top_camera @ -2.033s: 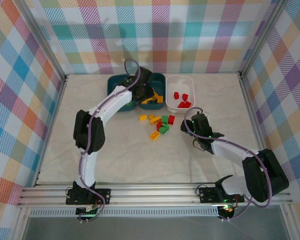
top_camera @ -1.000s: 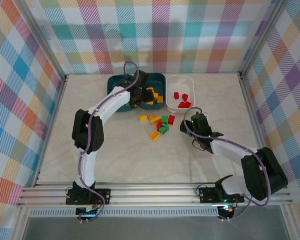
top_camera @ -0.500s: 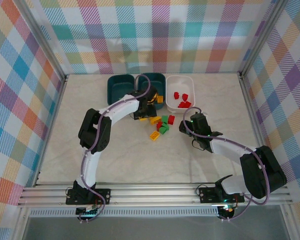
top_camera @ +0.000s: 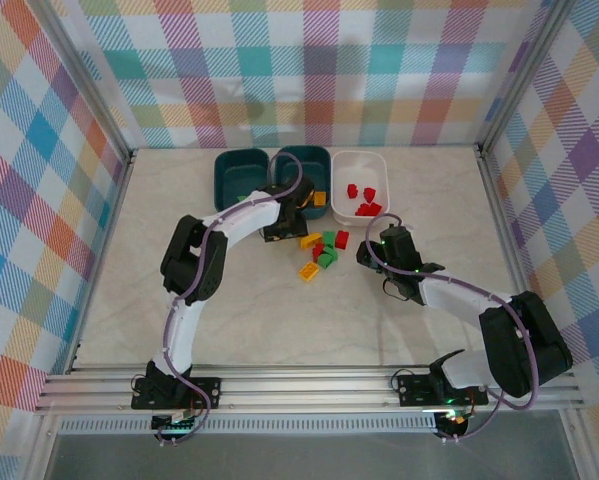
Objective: Sort the legos into containers by color
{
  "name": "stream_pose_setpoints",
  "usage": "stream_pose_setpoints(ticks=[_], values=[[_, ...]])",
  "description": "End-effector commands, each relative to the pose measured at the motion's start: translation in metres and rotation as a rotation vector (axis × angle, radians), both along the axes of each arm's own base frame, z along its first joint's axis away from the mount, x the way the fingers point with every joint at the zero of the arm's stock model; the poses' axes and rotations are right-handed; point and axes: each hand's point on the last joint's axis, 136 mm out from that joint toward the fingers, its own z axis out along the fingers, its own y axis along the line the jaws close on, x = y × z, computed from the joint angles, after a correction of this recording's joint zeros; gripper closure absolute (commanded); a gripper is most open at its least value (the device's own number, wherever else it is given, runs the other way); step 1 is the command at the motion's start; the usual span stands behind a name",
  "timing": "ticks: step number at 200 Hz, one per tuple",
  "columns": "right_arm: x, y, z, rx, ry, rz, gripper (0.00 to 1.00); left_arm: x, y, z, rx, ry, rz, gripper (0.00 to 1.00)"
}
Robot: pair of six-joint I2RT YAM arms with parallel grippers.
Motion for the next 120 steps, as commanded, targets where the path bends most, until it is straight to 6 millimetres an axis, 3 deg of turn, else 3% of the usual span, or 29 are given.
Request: stream_pose_setpoints(ticks=[1, 51, 94, 120], values=[[0.007, 0.004, 0.008, 0.024, -0.011, -0.005, 0.23, -0.009, 0.008, -0.019, 0.034, 0.048, 0.015, 0.36], [0.006, 0.004, 0.008, 0.018, -0.009, -0.004, 0.23, -0.009, 0.013, -0.028, 0.053, 0.060, 0.017, 0.45], [0.007, 0.005, 0.006, 0.021, -0.002, 0.003, 0.23, -0.007, 0.018, -0.027, 0.058, 0.056, 0.020, 0.66], [0.007, 0.006, 0.004, 0.020, 0.003, 0.003, 0.23, -0.009, 0.014, -0.019, 0.031, 0.052, 0.008, 0.70]])
